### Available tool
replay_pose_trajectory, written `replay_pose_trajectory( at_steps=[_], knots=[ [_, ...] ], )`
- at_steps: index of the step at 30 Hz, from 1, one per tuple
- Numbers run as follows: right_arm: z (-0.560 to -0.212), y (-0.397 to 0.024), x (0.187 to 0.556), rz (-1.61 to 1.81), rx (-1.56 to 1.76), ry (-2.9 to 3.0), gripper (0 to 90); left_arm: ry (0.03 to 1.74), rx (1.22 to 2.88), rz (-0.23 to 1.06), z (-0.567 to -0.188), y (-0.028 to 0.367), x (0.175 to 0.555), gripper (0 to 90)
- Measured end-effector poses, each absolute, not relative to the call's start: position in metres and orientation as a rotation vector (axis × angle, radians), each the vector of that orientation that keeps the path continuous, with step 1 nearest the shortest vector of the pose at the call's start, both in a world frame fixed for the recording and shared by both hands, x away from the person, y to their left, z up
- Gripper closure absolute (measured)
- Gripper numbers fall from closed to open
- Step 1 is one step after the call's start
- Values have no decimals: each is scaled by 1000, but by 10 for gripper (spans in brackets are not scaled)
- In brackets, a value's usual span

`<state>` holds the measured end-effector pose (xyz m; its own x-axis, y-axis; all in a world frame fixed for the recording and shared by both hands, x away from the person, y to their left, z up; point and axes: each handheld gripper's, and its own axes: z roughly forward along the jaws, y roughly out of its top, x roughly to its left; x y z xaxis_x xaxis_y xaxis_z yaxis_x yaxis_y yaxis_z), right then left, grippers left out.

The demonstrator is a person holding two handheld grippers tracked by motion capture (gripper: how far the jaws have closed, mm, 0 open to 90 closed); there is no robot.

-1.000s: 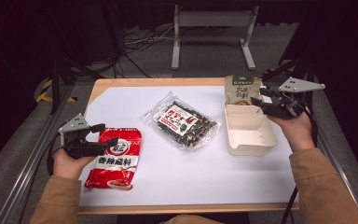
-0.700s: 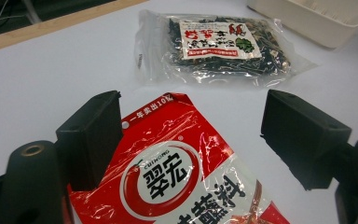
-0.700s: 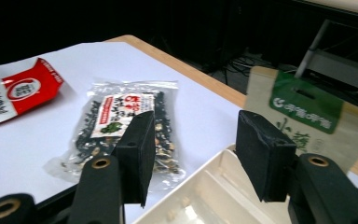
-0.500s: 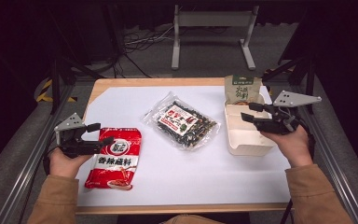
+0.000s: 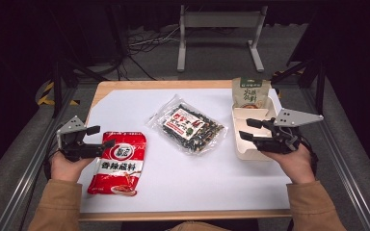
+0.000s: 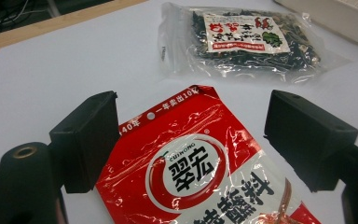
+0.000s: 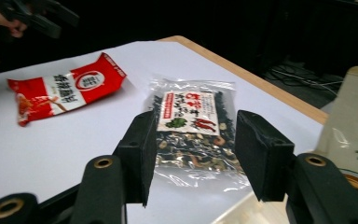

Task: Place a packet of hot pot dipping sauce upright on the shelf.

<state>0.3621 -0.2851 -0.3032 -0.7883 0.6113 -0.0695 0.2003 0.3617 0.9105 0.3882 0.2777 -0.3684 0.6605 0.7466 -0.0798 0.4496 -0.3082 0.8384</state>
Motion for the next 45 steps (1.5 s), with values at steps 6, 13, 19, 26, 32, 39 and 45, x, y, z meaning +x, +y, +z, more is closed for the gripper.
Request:
replay_pose_trajectory(
  at_steps=[6,13,19,26,32,39,45],
  knots=[
    [-305,-279,358,1421,686,2249,472,975,1923,370,-375,283,393,149],
    [-312,-273,358,1427,666,2291,478,1063,1876,305,-388,291,403,147],
    [-314,-270,358,1433,651,2295,481,1104,1838,249,-398,298,414,121],
    [-318,-266,359,1441,638,2303,482,1109,1825,238,-409,301,425,54],
    [-320,-264,360,1445,634,2311,483,1103,1824,222,-417,299,432,21],
    [-324,-263,361,1443,639,2320,483,1140,1870,204,-428,301,441,3],
    [-325,-262,361,1445,635,2326,483,1158,1930,207,-434,298,446,36]
  ],
)
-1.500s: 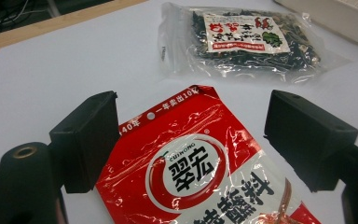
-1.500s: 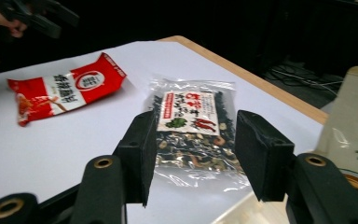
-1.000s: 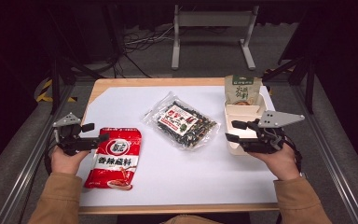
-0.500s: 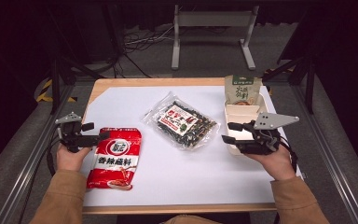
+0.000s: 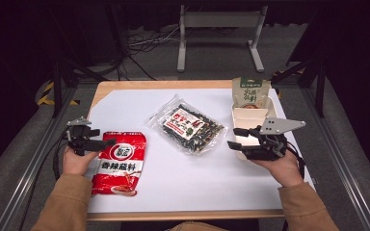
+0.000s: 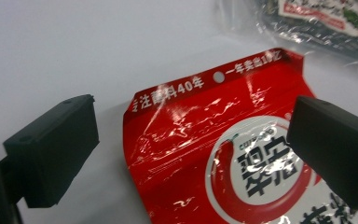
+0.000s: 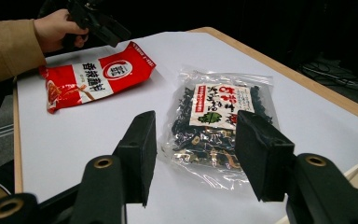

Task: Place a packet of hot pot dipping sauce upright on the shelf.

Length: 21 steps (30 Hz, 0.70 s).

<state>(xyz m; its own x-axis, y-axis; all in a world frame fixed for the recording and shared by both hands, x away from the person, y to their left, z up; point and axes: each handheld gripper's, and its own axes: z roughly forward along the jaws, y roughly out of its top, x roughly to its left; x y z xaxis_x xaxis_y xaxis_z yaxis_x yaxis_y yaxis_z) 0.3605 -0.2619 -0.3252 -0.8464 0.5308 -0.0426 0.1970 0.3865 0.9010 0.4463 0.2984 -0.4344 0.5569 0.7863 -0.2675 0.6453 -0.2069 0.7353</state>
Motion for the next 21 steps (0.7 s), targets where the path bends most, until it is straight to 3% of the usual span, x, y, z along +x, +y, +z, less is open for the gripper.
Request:
replay_pose_trajectory(
  at_steps=[21],
  knots=[
    [-331,-261,363,1459,649,2347,488,1112,1983,20,-454,298,455,94]
  ],
)
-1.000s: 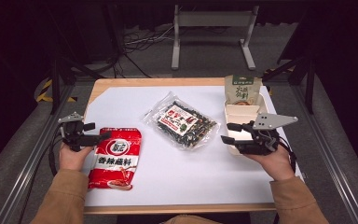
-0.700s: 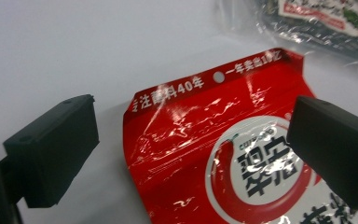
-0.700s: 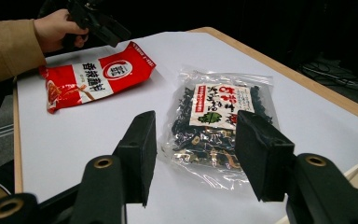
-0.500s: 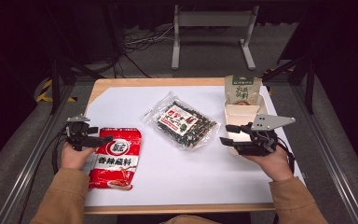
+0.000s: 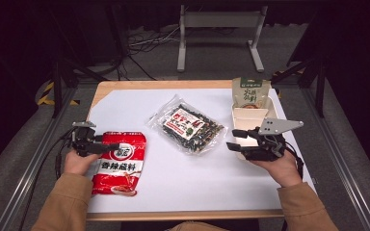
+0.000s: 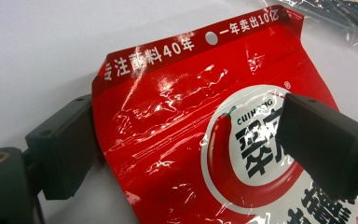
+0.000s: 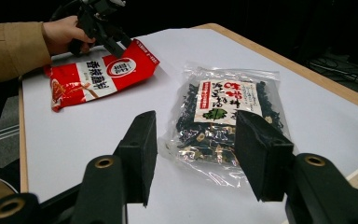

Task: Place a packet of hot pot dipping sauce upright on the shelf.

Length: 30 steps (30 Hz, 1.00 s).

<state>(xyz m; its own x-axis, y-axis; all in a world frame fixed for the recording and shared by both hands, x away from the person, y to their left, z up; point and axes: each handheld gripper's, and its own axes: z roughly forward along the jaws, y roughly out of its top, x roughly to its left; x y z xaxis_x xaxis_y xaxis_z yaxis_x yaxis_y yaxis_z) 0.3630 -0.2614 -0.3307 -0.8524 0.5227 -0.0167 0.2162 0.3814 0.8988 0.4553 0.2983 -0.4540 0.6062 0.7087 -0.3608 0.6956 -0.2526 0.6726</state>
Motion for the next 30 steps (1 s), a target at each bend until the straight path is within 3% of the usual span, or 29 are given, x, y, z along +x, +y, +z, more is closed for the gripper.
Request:
replay_pose_trajectory(
  at_steps=[8,14,22,30],
  knots=[
    [-331,-262,363,1468,654,2345,488,1106,1985,30,-454,299,454,151],
    [-330,-263,362,1469,652,2345,488,1118,2045,110,-451,297,449,302],
    [-331,-265,363,1465,673,2337,482,1109,2028,118,-443,301,442,458],
    [-330,-265,363,1482,666,2335,476,1074,1981,56,-434,310,432,538]
  ],
)
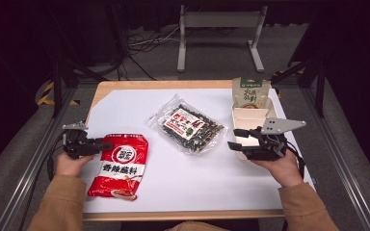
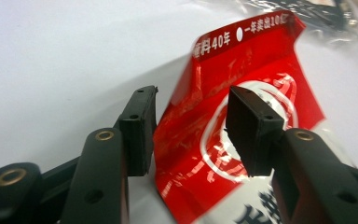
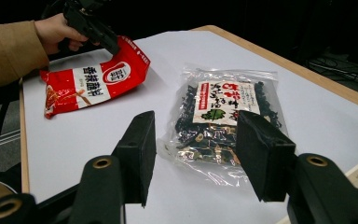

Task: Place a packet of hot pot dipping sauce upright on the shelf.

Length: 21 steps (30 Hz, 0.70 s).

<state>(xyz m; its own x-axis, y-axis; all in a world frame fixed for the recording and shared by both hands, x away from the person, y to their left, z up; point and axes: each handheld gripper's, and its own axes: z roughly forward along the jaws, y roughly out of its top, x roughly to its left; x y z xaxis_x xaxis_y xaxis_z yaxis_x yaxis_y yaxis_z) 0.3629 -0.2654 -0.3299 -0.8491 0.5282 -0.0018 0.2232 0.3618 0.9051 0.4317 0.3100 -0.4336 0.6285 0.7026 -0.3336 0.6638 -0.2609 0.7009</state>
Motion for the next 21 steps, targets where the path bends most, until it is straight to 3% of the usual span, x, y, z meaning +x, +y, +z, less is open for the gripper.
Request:
replay_pose_trajectory(
  at_steps=[13,21],
  knots=[
    [-330,-263,363,1497,651,2345,472,1008,2196,85,-439,288,425,511],
    [-331,-261,363,1494,651,2354,478,1055,2251,178,-440,281,426,757]
  ],
)
